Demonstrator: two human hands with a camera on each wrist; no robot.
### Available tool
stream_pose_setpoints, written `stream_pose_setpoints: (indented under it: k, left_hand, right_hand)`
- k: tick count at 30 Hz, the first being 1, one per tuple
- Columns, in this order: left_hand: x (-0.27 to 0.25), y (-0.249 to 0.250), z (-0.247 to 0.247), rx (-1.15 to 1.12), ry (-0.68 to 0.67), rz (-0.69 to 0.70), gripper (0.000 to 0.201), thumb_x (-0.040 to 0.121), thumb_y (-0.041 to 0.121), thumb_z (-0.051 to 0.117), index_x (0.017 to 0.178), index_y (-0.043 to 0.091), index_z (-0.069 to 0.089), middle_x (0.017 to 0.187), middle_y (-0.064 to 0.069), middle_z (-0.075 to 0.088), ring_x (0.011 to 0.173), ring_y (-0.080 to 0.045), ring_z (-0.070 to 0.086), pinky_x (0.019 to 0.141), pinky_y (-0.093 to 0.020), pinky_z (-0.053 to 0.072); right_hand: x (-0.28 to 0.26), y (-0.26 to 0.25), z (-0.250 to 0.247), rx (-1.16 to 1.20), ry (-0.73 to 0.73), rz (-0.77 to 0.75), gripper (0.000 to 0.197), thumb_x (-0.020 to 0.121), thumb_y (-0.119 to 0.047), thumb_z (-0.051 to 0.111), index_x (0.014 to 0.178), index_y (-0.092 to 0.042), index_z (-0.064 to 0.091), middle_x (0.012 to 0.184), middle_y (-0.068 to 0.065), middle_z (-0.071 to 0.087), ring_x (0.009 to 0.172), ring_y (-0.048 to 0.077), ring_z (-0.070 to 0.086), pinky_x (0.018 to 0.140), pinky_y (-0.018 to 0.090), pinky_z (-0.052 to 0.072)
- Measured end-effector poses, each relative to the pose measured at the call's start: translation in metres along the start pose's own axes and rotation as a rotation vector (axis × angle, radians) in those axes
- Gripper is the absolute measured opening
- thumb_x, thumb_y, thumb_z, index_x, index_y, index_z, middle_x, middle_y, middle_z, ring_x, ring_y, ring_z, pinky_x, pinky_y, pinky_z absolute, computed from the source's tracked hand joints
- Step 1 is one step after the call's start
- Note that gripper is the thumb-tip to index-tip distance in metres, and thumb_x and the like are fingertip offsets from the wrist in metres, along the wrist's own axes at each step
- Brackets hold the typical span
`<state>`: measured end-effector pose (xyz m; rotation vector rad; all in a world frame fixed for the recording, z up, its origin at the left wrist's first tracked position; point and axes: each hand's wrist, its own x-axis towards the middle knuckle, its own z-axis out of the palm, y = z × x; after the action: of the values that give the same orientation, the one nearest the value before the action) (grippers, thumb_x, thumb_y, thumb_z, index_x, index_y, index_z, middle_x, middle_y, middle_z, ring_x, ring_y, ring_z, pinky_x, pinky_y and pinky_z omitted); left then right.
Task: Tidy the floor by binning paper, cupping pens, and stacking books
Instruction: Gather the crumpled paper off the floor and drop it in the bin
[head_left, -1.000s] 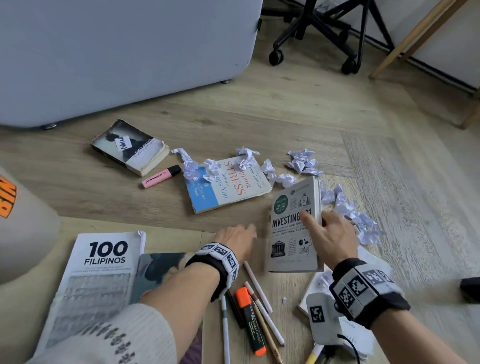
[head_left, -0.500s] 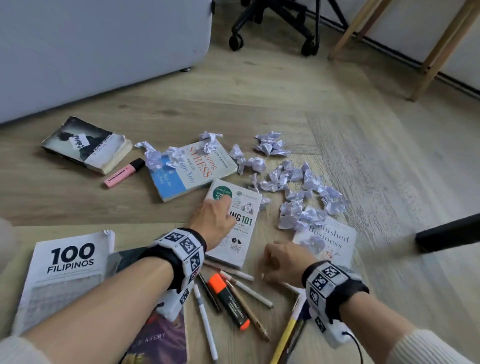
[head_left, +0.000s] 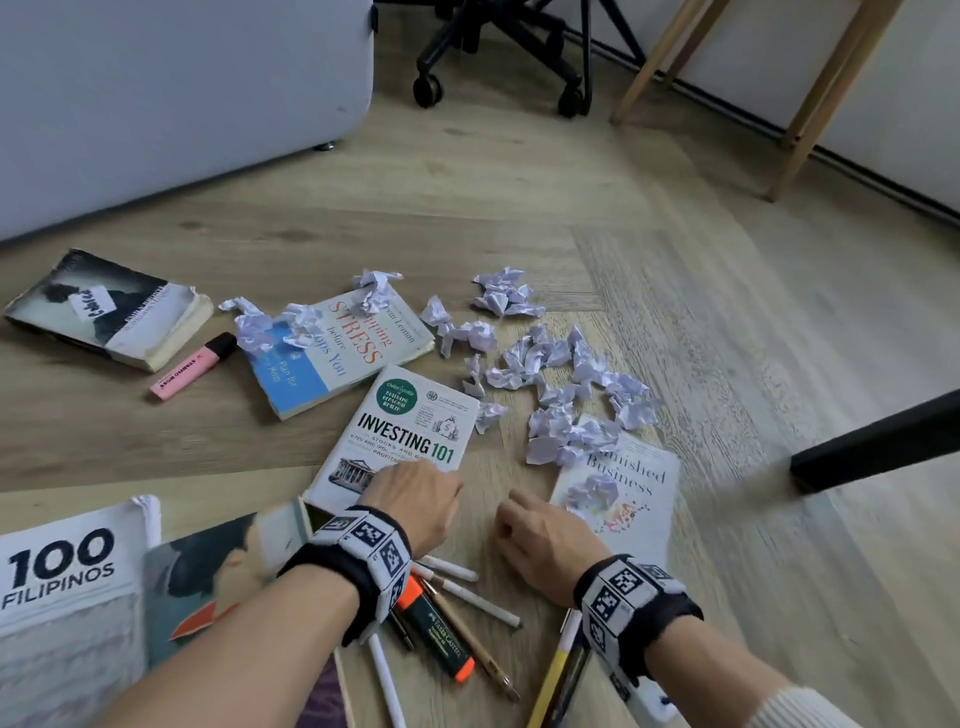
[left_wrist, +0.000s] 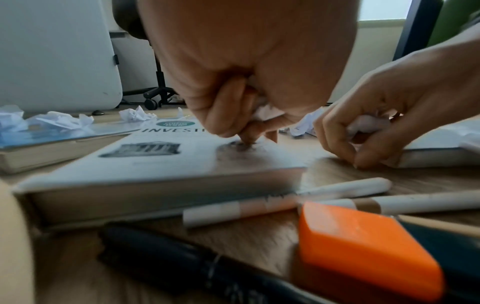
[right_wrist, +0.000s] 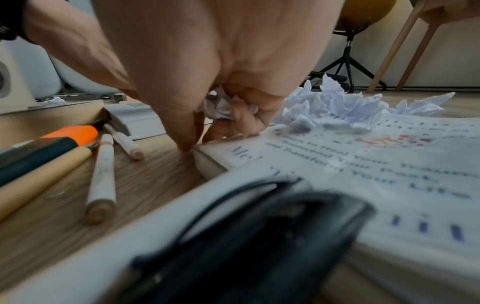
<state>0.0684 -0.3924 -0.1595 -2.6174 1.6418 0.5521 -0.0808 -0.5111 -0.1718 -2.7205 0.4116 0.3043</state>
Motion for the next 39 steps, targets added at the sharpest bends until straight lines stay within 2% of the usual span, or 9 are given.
stream_pose_setpoints:
  k: [6, 9, 13, 18, 22, 26, 31, 36, 39]
  left_hand:
    - [-0.005, -0.004, -0.01, 0.057, -0.027, -0.145, 0.037, 0.092, 0.04, 0.037, 0.068, 0.016, 0.053, 0.077, -0.006, 0.058, 0.072, -0.023, 0.051, 0.067, -0.032, 0.04]
    - [0.01, 0.0, -0.02, 0.067, 0.063, -0.11, 0.044, 0.095, 0.049, 0.04, 0.075, 0.015, 0.059, 0.083, -0.008, 0.06, 0.078, -0.025, 0.057, 0.068, -0.031, 0.039]
    - [0.033, 0.01, -0.017, -0.069, 0.209, -0.082, 0.031, 0.098, 0.044, 0.044, 0.081, 0.019, 0.046, 0.084, -0.003, 0.052, 0.078, -0.02, 0.05, 0.066, -0.029, 0.035]
    - [0.049, 0.015, -0.003, -0.141, 0.286, -0.086, 0.046, 0.089, 0.051, 0.056, 0.113, 0.013, 0.046, 0.108, -0.004, 0.048, 0.097, -0.017, 0.044, 0.078, -0.024, 0.038]
    - [0.082, 0.015, -0.008, -0.064, 0.219, -0.083, 0.078, 0.081, 0.061, 0.062, 0.134, 0.013, 0.032, 0.112, -0.007, 0.041, 0.092, -0.015, 0.035, 0.079, -0.025, 0.04]
    - [0.107, 0.012, -0.008, 0.087, 0.145, -0.081, 0.051, 0.088, 0.053, 0.055, 0.117, 0.014, 0.041, 0.115, -0.011, 0.042, 0.096, -0.021, 0.04, 0.082, -0.031, 0.04]
    - [0.12, 0.009, -0.003, 0.159, 0.079, -0.057, 0.026, 0.101, 0.032, 0.039, 0.117, 0.013, 0.047, 0.12, -0.012, 0.05, 0.106, -0.028, 0.047, 0.084, -0.036, 0.04]
    - [0.137, 0.006, -0.019, -0.071, 0.327, -0.022, 0.009, 0.082, 0.014, 0.058, 0.086, 0.007, 0.054, 0.093, -0.017, 0.052, 0.086, -0.032, 0.052, 0.065, -0.039, 0.046]
    - [0.151, 0.012, -0.037, -0.304, 0.412, -0.141, 0.013, 0.086, 0.012, 0.057, 0.094, 0.002, 0.052, 0.111, -0.02, 0.046, 0.097, -0.032, 0.048, 0.073, -0.034, 0.045]
  right_hand:
    - [0.003, 0.038, -0.023, 0.298, 0.559, 0.485, 0.007, 0.093, -0.01, 0.043, 0.095, -0.017, 0.042, 0.073, 0.001, 0.052, 0.061, 0.018, 0.049, 0.054, 0.033, 0.042]
    - [-0.002, 0.057, -0.027, 0.089, 0.519, 0.65, 0.027, 0.093, -0.039, 0.043, 0.104, -0.015, 0.039, 0.093, 0.003, 0.046, 0.08, 0.019, 0.048, 0.067, 0.033, 0.046]
    - [-0.007, 0.058, -0.01, -0.123, 0.196, 0.453, 0.038, 0.089, -0.059, 0.042, 0.1, -0.023, 0.033, 0.1, -0.003, 0.029, 0.089, 0.02, 0.043, 0.076, 0.035, 0.051]
    - [0.001, 0.073, -0.012, 0.015, 0.319, 0.381, 0.013, 0.1, -0.03, 0.032, 0.102, -0.018, 0.035, 0.092, 0.003, 0.048, 0.063, 0.024, 0.05, 0.058, 0.04, 0.049]
    - [0.023, 0.079, -0.033, -0.084, 0.495, 0.4, 0.029, 0.096, -0.038, 0.038, 0.119, -0.021, 0.039, 0.104, 0.007, 0.046, 0.079, 0.022, 0.05, 0.06, 0.034, 0.05]
    - [0.052, 0.079, -0.029, -0.275, 0.265, 0.36, 0.073, 0.081, -0.073, 0.036, 0.139, -0.029, 0.032, 0.129, 0.012, 0.037, 0.11, 0.028, 0.043, 0.087, 0.04, 0.047]
    - [0.078, 0.083, -0.034, -0.42, 0.271, 0.17, 0.038, 0.063, -0.032, 0.077, 0.095, -0.019, 0.061, 0.096, 0.009, 0.059, 0.087, 0.027, 0.042, 0.079, 0.037, 0.038]
    - [0.09, 0.085, -0.049, -0.058, 0.164, 0.071, 0.011, 0.083, -0.014, 0.058, 0.091, -0.011, 0.051, 0.089, 0.006, 0.051, 0.073, 0.022, 0.042, 0.064, 0.032, 0.037]
    - [0.089, 0.1, -0.072, 0.13, 0.405, 0.268, 0.017, 0.085, -0.024, 0.058, 0.082, -0.012, 0.046, 0.082, 0.003, 0.047, 0.069, 0.02, 0.041, 0.063, 0.03, 0.032]
